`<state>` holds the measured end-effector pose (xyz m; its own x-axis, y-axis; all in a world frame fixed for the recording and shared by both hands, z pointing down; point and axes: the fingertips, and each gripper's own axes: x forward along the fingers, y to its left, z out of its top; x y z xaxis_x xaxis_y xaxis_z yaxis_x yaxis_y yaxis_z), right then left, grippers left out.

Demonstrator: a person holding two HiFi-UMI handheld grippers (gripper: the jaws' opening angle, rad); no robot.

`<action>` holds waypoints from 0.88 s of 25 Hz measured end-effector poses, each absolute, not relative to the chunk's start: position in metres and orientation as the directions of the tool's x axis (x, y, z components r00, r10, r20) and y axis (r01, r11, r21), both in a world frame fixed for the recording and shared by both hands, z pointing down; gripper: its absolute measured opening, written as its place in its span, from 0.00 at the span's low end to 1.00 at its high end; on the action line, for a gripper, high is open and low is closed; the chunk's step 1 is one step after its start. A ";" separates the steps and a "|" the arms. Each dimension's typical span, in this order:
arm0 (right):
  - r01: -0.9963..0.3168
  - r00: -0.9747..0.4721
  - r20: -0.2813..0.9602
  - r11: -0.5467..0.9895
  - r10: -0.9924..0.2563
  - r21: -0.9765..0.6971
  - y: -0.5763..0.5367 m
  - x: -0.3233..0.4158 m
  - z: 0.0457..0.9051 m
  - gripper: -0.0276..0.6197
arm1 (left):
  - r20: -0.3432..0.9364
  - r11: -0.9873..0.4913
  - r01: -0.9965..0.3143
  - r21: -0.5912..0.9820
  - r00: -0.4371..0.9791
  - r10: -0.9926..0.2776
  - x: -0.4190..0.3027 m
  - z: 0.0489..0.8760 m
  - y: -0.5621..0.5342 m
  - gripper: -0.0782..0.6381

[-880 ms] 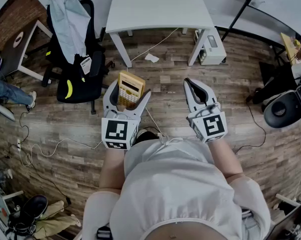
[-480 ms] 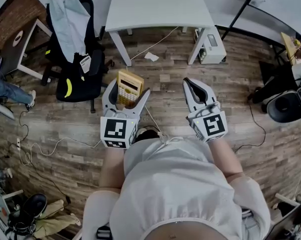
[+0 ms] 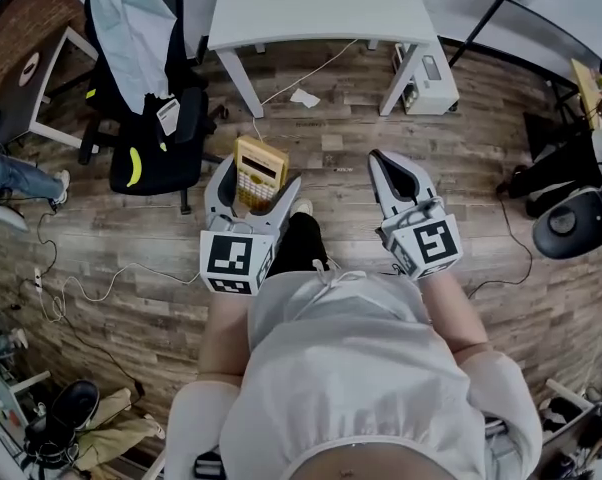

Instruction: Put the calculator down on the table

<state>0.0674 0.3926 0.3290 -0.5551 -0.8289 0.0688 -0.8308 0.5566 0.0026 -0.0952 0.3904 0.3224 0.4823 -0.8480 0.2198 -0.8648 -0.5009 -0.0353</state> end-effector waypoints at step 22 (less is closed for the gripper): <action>-0.901 -0.401 0.194 0.424 -0.895 0.091 0.075 0.033 0.353 0.05 | 0.246 -0.607 -0.795 -0.015 0.586 -0.772 -0.137 0.336 0.067 0.69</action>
<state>0.0332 0.0746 0.3530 -0.4013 -0.8952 0.1936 -0.9013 0.4236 0.0905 -0.1370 0.0669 0.3365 0.5855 -0.7725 0.2457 -0.7946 -0.6070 -0.0149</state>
